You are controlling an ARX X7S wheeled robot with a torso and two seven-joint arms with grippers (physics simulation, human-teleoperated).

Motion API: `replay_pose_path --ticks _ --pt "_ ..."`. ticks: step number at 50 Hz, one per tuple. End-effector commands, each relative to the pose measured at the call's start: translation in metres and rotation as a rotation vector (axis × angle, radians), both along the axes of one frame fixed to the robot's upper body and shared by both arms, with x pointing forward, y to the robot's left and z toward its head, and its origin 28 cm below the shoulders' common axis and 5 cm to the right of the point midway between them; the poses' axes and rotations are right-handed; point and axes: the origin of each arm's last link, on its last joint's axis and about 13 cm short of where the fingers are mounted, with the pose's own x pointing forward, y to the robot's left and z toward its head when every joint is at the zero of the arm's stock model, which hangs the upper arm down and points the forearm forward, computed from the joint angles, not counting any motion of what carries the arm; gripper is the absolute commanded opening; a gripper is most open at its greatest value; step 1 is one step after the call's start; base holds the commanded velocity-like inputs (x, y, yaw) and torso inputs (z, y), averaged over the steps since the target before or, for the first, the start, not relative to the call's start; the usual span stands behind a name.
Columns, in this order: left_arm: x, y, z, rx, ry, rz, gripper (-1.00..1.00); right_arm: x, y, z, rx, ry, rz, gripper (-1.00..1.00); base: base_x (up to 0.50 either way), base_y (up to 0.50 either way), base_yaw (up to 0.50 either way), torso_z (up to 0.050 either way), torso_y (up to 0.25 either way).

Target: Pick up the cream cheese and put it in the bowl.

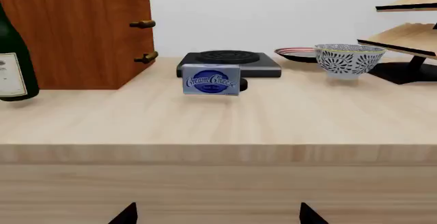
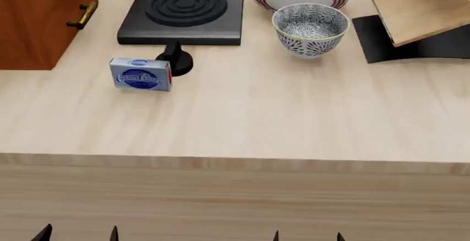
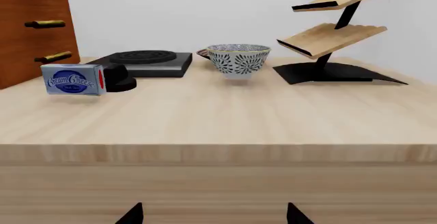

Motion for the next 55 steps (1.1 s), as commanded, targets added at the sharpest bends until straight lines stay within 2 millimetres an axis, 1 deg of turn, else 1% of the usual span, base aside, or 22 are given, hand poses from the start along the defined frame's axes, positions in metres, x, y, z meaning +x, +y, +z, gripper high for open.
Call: replay_pose_path --ticks 1,6,10,13,14,17,22,24,25,26,29,31,32,36,41,42,44,47,53,55 --pt "0.000 0.000 0.000 0.010 0.000 0.000 1.00 0.000 -0.002 0.000 0.000 0.000 0.000 1.00 0.00 0.00 0.00 0.000 0.000" --pt "-0.003 0.001 0.003 -0.010 -0.005 0.008 1.00 0.000 0.001 0.002 0.009 0.009 -0.010 1.00 0.00 0.00 0.00 0.000 0.000" --pt "-0.004 0.002 0.006 -0.026 -0.007 0.014 1.00 0.001 0.001 0.016 -0.008 0.017 -0.008 1.00 0.00 0.00 0.00 0.000 0.000" --pt "-0.006 0.001 0.015 -0.023 -0.019 0.009 1.00 0.002 0.000 0.023 0.000 0.026 0.017 1.00 0.00 0.00 0.00 0.000 0.000" --pt "-0.006 0.000 0.018 -0.014 -0.023 0.003 1.00 0.002 0.000 0.027 -0.007 0.040 0.024 1.00 0.00 0.00 0.00 0.000 0.000" --pt "-0.004 -0.001 0.025 -0.007 -0.026 -0.003 1.00 0.004 -0.002 0.028 -0.035 0.050 0.016 1.00 0.00 0.00 0.00 0.000 0.000" --pt "-0.002 -0.002 0.044 0.009 -0.053 -0.012 1.00 0.005 -0.006 0.050 -0.043 0.039 0.038 1.00 0.00 0.00 0.00 0.000 0.000" --pt "0.000 -0.003 0.051 0.017 -0.062 -0.013 1.00 0.006 -0.007 0.065 -0.060 0.036 0.044 1.00 0.00 0.00 0.00 0.000 0.000" --pt "0.000 -0.003 0.053 0.017 -0.066 -0.014 1.00 0.007 -0.007 0.069 -0.076 0.024 0.039 1.00 0.00 0.00 0.00 0.000 0.000" --pt "0.001 -0.003 0.057 0.017 -0.069 -0.023 1.00 0.007 -0.008 0.070 -0.102 0.023 0.026 1.00 0.00 0.00 0.00 0.000 0.000" --pt "0.004 -0.004 0.065 0.023 -0.083 -0.031 1.00 0.008 -0.010 0.082 -0.111 0.014 0.026 1.00 0.00 0.00 0.00 0.000 0.000" --pt "0.005 -0.005 0.072 0.037 -0.096 -0.033 1.00 0.008 -0.010 0.082 -0.117 0.011 0.030 1.00 0.00 0.00 0.00 0.000 0.000" --pt "0.006 -0.006 0.078 0.042 -0.110 -0.035 1.00 0.009 -0.011 0.087 -0.135 0.004 0.030 1.00 0.00 0.00 0.00 0.000 0.000" --pt "0.008 -0.007 0.091 0.051 -0.136 -0.034 1.00 0.014 -0.012 0.101 -0.174 -0.014 0.013 1.00 0.00 0.00 0.00 0.000 0.000" --pt "0.013 -0.008 0.100 0.060 -0.141 -0.040 1.00 0.019 -0.013 0.115 -0.184 -0.021 0.034 1.00 0.00 0.00 0.00 0.000 0.000" --pt "0.013 -0.008 0.102 0.061 -0.142 -0.044 1.00 0.021 -0.013 0.122 -0.181 -0.022 0.038 1.00 0.00 0.00 0.00 0.000 0.000" --pt "0.015 -0.009 0.107 0.072 -0.147 -0.042 1.00 0.023 -0.014 0.128 -0.174 -0.029 0.047 1.00 0.00 0.00 0.00 0.000 0.000" --pt "0.017 -0.009 0.114 0.081 -0.154 -0.039 1.00 0.024 -0.016 0.128 -0.170 -0.037 0.051 1.00 0.00 0.00 0.00 0.000 0.000" --pt "0.022 -0.010 0.125 0.100 -0.174 -0.044 1.00 0.027 -0.020 0.138 -0.169 -0.054 0.048 1.00 0.00 0.00 0.00 0.000 0.000" --pt "0.026 -0.010 0.128 0.128 -0.196 -0.013 1.00 0.028 -0.021 0.142 -0.175 -0.058 0.040 1.00 0.00 0.00 0.00 0.000 0.000"
